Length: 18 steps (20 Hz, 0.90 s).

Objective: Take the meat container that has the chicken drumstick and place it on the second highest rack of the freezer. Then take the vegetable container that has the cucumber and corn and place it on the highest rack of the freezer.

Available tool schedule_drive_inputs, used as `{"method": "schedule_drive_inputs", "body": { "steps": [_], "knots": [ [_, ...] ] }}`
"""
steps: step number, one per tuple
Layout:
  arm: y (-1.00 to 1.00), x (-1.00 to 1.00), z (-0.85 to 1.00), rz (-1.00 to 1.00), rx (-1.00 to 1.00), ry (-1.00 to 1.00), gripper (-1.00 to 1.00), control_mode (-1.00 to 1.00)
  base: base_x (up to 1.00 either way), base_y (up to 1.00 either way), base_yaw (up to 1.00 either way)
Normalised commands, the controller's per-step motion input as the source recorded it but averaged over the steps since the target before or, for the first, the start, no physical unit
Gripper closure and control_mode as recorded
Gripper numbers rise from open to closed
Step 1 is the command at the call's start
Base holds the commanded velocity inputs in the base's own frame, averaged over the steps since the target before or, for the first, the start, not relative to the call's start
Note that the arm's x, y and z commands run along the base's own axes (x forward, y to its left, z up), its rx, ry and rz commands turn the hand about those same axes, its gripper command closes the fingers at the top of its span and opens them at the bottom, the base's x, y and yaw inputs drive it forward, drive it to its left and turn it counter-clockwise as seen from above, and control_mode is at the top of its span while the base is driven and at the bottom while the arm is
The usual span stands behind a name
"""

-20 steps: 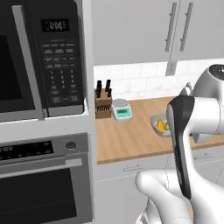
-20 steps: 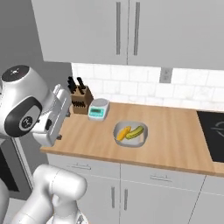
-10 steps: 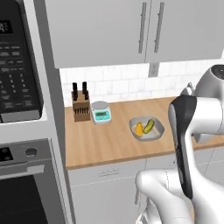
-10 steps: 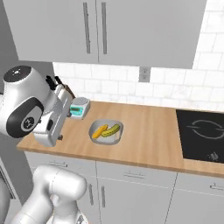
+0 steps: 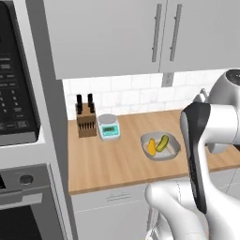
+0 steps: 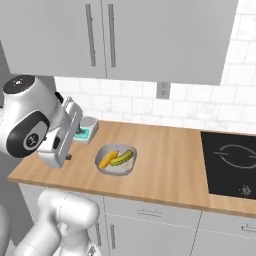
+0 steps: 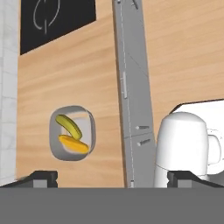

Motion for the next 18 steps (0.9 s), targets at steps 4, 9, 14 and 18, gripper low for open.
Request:
{"method": "schedule_drive_inputs", "body": {
  "steps": [4, 9, 14, 18],
  "knots": [
    [0.0, 0.0, 0.0, 0.0, 0.0, 0.0, -1.0, 1.0, 0.47, 0.0, 0.04],
    [-0.06, 0.17, -0.29, 0.05, 0.0, 0.0, -1.0, -1.0, 0.16, 0.0, 0.02],
    [-0.31, 0.2, -0.83, 0.14, 0.0, 0.0, -1.0, -1.0, 0.0, 0.0, 0.0],
    [-0.36, 0.29, -0.74, 0.17, 0.0, 0.0, -1.0, -1.0, 0.0, 0.0, 0.0]
  ]
}}
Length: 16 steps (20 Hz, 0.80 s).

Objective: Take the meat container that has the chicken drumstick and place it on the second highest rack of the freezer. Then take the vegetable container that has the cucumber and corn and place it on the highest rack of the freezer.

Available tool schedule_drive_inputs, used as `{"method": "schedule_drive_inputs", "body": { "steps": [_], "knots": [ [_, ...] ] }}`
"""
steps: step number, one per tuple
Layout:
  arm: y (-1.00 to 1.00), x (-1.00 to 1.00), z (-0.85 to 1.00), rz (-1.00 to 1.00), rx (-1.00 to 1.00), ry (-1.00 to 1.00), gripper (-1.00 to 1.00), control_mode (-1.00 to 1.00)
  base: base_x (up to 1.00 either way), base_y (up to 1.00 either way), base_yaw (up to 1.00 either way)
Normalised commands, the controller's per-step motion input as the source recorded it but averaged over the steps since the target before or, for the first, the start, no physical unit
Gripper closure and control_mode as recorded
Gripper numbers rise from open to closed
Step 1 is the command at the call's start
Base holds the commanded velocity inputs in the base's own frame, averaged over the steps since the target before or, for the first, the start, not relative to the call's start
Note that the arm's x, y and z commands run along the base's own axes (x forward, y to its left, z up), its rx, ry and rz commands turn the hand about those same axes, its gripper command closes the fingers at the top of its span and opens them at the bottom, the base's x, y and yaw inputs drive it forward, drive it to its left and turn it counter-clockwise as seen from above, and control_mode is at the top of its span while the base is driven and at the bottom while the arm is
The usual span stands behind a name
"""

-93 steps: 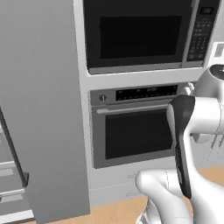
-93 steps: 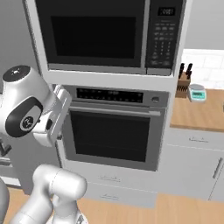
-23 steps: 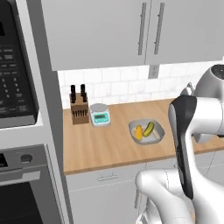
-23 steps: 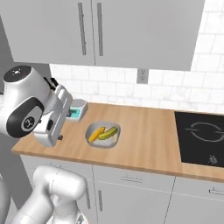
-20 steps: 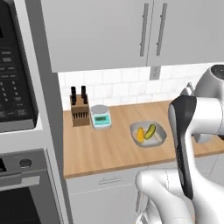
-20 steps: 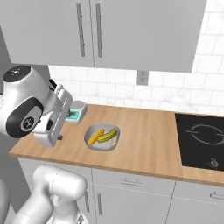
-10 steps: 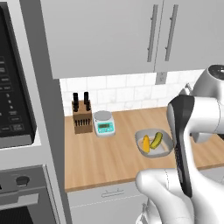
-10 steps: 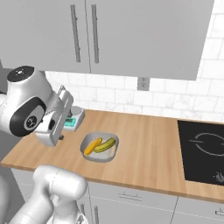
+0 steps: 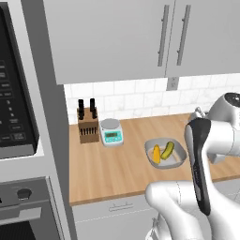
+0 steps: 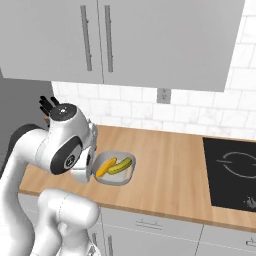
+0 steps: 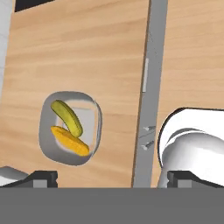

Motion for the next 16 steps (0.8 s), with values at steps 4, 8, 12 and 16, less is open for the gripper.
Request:
{"method": "schedule_drive_inputs", "body": {
  "steps": [4, 8, 12, 16],
  "knots": [
    [-0.31, 0.4, -0.63, 0.18, 0.0, 0.0, -1.0, -1.0, 0.0, 0.0, 0.0],
    [-0.26, 0.53, -0.53, 0.19, 0.0, 0.0, -1.0, -1.0, 0.0, 0.0, 0.0],
    [-0.08, 0.41, -0.42, 0.16, 0.0, 0.12, -1.0, -1.0, 0.0, 0.0, 0.0],
    [0.02, 0.31, -0.34, 0.04, 0.0, 0.29, -1.0, -1.0, 0.0, 0.0, 0.0]
  ]
}}
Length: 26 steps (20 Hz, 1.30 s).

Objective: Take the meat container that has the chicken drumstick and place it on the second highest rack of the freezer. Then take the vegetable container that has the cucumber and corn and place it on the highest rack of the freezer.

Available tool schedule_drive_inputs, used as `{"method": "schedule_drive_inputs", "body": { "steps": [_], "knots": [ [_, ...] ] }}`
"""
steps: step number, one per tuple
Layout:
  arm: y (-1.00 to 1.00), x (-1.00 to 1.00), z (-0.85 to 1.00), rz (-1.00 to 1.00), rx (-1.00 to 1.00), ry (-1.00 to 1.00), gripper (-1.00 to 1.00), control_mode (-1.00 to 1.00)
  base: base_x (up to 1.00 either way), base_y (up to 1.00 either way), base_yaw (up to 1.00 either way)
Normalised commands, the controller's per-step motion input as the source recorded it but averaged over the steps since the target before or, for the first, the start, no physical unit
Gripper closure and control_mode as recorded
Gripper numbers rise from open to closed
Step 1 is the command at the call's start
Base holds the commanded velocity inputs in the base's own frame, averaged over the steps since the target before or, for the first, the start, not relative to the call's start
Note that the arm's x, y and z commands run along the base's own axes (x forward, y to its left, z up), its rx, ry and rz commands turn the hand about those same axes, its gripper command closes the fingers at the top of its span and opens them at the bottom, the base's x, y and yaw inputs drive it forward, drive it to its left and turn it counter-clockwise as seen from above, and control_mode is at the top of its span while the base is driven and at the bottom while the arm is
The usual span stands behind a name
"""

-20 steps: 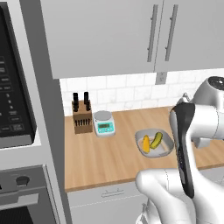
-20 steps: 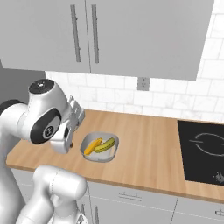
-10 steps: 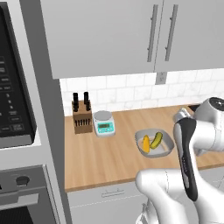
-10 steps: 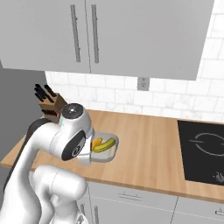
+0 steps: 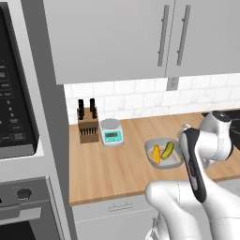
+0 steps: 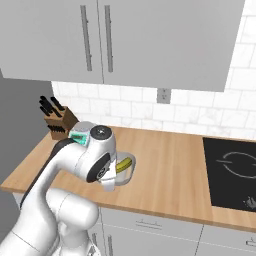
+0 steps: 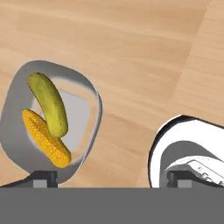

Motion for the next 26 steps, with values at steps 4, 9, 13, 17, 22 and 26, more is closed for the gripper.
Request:
{"method": "schedule_drive_inputs", "body": {
  "steps": [4, 9, 13, 17, 22, 26],
  "knots": [
    [0.02, 0.34, -0.42, 0.01, 0.0, 0.31, -1.0, -1.0, 0.0, 0.0, 0.0],
    [0.0, 0.4, -0.54, 0.02, 0.0, 0.12, -1.0, -1.0, 0.0, 0.0, 0.0],
    [0.0, 0.44, -0.32, 0.04, 0.0, 0.0, -1.0, -1.0, 0.0, 0.0, 0.0],
    [0.0, 0.33, -0.28, 0.03, 0.0, 0.01, -1.0, -1.0, 0.0, 0.0, 0.0],
    [0.0, 0.13, -0.42, 0.03, 0.0, 0.08, -1.0, -1.0, 0.0, 0.0, 0.0],
    [0.0, 0.0, -0.51, 0.01, 0.0, 0.07, -1.0, -1.0, 0.0, 0.0, 0.0]
  ]
}}
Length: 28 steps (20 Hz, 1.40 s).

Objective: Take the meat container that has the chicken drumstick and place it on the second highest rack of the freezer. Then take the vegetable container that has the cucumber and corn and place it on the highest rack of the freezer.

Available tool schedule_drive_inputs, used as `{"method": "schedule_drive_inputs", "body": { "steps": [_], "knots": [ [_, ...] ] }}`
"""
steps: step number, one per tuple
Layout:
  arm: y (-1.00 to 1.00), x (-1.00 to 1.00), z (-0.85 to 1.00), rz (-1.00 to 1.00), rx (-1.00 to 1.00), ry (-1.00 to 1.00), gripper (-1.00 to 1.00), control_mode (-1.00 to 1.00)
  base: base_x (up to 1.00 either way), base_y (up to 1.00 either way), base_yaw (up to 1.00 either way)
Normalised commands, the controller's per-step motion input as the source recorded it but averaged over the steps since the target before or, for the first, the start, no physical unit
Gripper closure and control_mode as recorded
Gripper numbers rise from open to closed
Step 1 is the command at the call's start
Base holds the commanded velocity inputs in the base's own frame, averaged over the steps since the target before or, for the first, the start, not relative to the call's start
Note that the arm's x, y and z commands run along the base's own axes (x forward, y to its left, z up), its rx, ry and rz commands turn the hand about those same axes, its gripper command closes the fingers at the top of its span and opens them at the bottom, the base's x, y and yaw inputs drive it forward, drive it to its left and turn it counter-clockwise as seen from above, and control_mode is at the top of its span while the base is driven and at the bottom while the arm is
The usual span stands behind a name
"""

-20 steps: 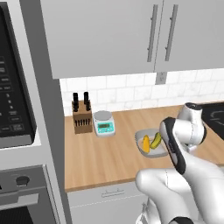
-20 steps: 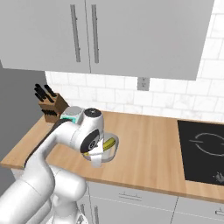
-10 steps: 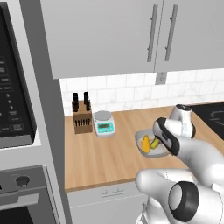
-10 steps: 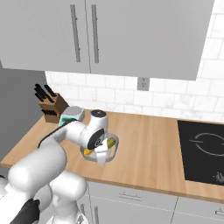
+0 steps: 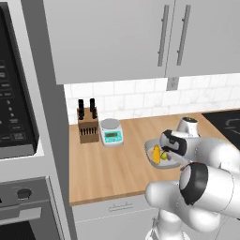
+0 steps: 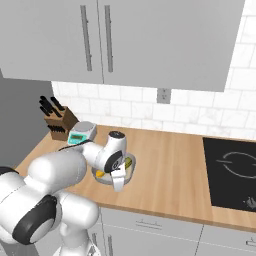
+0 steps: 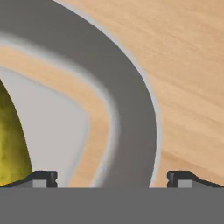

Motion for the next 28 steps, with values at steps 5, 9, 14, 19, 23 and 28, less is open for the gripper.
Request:
{"method": "schedule_drive_inputs", "body": {
  "steps": [5, 9, 14, 19, 23, 28],
  "knots": [
    [0.0, 0.01, -0.45, 0.0, 0.0, 0.03, -1.0, -1.0, 0.0, 0.0, 0.0],
    [0.0, 0.16, -0.18, 0.0, 0.0, 0.0, -1.0, -1.0, 0.0, 0.0, 0.0],
    [0.0, 0.1, -0.03, 0.0, 0.0, -0.01, -1.0, -1.0, 0.0, 0.0, 0.0],
    [0.1, 0.27, -0.09, -0.05, 0.0, -0.07, -1.0, -1.0, 0.0, 0.0, 0.0],
    [0.12, 0.15, -0.07, -0.04, 0.0, 0.0, -1.0, -1.0, 0.0, 0.0, 0.0],
    [0.01, 0.01, 0.0, 0.0, 0.0, -0.01, -1.0, -1.0, 0.0, 0.0, 0.0]
  ]
}}
